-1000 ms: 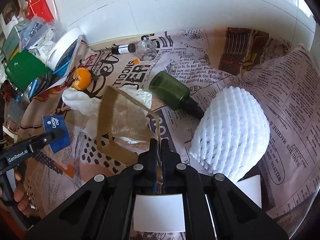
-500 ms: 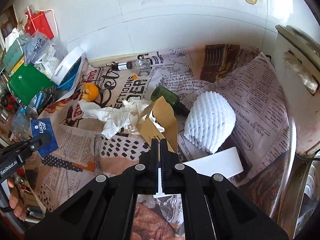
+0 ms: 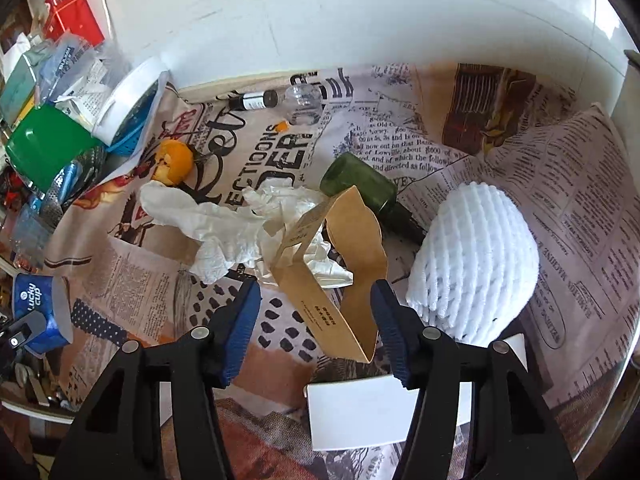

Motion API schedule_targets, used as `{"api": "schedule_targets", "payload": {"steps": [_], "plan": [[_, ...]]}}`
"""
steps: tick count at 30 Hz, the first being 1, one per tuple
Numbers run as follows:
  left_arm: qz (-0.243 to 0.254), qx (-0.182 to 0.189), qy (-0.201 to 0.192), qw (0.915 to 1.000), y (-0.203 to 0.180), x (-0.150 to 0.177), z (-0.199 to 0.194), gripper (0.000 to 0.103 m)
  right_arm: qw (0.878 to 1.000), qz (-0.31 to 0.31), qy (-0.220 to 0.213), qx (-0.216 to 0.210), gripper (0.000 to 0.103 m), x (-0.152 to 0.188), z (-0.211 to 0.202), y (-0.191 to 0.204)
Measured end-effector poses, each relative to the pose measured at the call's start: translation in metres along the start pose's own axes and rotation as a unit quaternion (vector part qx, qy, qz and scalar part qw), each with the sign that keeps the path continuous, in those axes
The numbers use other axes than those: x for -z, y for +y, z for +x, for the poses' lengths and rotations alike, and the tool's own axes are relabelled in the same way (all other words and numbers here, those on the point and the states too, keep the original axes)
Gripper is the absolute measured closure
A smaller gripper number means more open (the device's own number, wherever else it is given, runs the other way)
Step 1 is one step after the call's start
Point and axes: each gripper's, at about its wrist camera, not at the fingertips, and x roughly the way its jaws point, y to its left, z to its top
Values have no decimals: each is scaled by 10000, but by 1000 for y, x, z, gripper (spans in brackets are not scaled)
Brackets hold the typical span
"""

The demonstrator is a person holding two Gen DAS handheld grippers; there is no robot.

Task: Collect trash
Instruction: 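Close the right tool on the brown paper sleeve and lift it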

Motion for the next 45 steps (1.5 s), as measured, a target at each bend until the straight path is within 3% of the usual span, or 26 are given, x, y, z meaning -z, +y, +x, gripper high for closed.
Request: {"api": "schedule_targets", "payload": {"steps": [4,8,10,21,27,30,34,36,37,38,40,45], "plan": [[-155,4,-2,9999,2,-1,9,99,9990,135,361,-244,77,4,17,-9],[-211,13,-33,9998,0,-4,14,99,9989,-33,281,-370,95,12,12,-6],[-211,30,-44,9998,-1,-5,15,99,9989,-66,212,-417,100,14,7,-3],[181,351,-245,9989,-11,-10,-17,99,9978,100,-463,-469,102,7,-51,18],[646,735,-373,9945,-13,-3,-54,99,9944,300,-999,-153,102,30,-106,41],[882,900,-331,9915,-13,6,-68,99,9937,406,-1036,124,102,47,-117,52],[1116,1013,-260,9882,-7,22,-79,99,9947,664,-762,202,102,70,-112,53],[1182,989,-262,9877,-4,28,-81,99,9935,893,-641,290,97,80,-109,49],[1180,985,-250,9878,-3,31,-81,99,9931,962,-568,346,84,82,-107,47],[1154,989,-226,9881,-1,33,-81,99,9928,1023,-474,409,64,85,-103,44],[1074,1040,-182,9886,2,36,-80,99,9906,1188,-414,534,41,85,-97,38],[959,895,-192,9912,11,38,-77,99,9861,1501,-403,589,34,67,-70,22]]}}
